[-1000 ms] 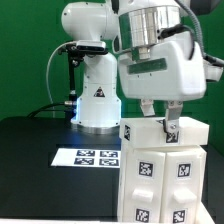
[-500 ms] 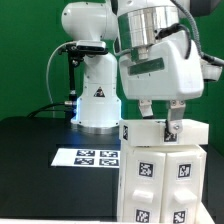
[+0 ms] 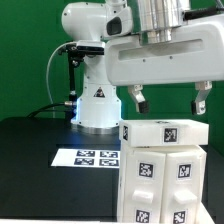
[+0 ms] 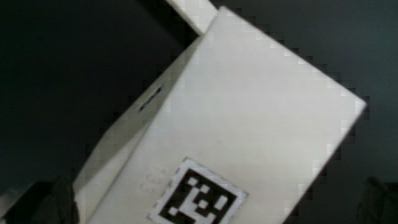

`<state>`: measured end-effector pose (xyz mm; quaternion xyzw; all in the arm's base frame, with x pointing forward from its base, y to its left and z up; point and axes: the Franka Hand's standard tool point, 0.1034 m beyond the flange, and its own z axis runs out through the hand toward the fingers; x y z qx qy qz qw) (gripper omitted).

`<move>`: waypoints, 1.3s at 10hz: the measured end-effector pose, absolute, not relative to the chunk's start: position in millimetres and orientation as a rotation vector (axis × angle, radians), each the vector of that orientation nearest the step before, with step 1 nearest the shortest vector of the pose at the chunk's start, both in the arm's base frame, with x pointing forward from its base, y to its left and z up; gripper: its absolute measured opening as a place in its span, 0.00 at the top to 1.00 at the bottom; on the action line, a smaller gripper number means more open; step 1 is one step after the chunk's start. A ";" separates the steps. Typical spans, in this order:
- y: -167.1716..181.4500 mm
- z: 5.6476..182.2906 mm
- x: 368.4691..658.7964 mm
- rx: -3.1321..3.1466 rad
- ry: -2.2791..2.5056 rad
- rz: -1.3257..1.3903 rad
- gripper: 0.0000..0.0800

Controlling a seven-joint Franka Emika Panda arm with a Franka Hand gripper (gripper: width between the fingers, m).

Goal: Assemble cabinet

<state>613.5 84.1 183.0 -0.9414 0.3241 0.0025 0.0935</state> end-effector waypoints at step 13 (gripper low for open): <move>83.2 182.2 623.9 -2.807 -1.446 -0.086 0.00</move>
Offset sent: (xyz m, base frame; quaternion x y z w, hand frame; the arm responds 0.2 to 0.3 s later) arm 0.0133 0.0104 0.0037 0.0038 -0.0661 -0.4677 0.8814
